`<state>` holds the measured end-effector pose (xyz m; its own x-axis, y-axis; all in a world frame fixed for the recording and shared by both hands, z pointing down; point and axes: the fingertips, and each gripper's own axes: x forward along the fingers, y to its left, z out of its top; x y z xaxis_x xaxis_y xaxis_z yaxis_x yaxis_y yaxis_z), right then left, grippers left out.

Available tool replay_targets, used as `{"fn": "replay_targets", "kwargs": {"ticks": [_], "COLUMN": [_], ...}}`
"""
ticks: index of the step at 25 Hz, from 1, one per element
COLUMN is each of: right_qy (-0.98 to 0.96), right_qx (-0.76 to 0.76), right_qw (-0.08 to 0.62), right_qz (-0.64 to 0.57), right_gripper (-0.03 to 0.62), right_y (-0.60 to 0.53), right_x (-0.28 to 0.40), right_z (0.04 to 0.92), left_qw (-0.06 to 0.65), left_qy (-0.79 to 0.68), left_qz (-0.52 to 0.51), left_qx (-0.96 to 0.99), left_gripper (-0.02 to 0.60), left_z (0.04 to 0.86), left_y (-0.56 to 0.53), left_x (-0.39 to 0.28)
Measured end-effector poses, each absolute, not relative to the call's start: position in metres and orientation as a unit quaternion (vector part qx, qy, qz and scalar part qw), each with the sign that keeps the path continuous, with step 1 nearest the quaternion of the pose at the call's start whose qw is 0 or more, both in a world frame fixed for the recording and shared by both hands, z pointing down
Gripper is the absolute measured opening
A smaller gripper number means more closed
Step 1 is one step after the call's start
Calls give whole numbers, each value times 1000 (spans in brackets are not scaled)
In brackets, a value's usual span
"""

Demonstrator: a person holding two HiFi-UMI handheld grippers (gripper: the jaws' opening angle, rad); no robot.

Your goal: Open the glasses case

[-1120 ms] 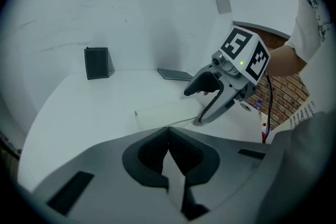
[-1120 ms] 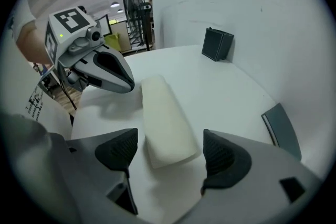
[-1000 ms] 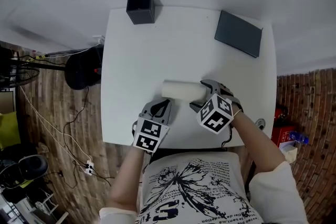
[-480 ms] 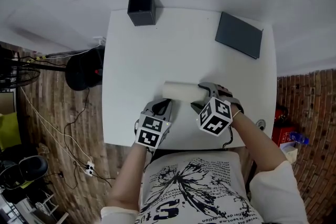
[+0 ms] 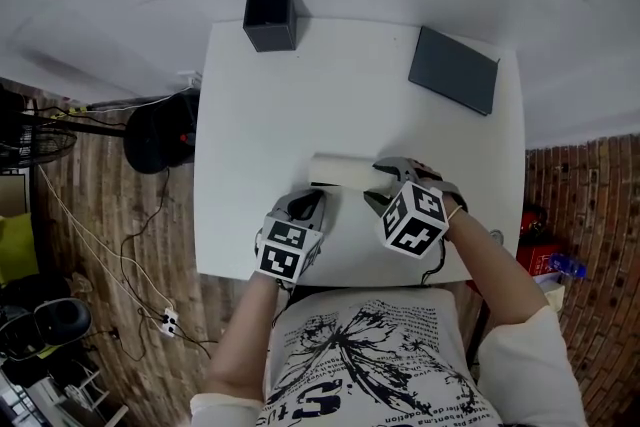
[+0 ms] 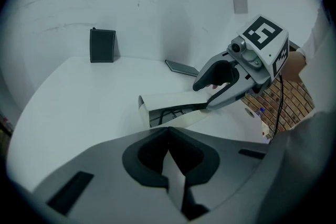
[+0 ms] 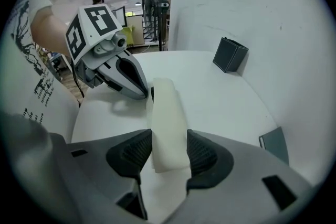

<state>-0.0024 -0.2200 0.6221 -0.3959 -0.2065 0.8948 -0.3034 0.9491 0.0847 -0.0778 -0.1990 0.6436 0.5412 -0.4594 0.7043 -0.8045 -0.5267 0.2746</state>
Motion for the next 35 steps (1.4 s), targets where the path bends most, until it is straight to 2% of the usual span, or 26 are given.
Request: {"fn": "replay_targets", "kwargs": {"ticks": [7,17,26,35], "right_qy": [-833,-828,-825,-828], "right_qx": [138,162,173,175], "right_qw": [532,536,538,532], "right_qz": [62,18,1,-11], "right_gripper": [198,54,34,61], "right_y": [-224,-254,-278,-300], "right_x": [-4,-3,0,2], "right_z": [619,606,610,619], "left_qw": [301,313,318,319], "left_qy": [-382,-385,-384,-382], "left_qz": [308,320,319,317], "left_qx": [818,807,806,807], "left_gripper": [14,14,14,14], "left_z": [646,647,646,645], "left_y": [-200,-201,-201,-202], "left_x": [-78,-78,-78,-77]}}
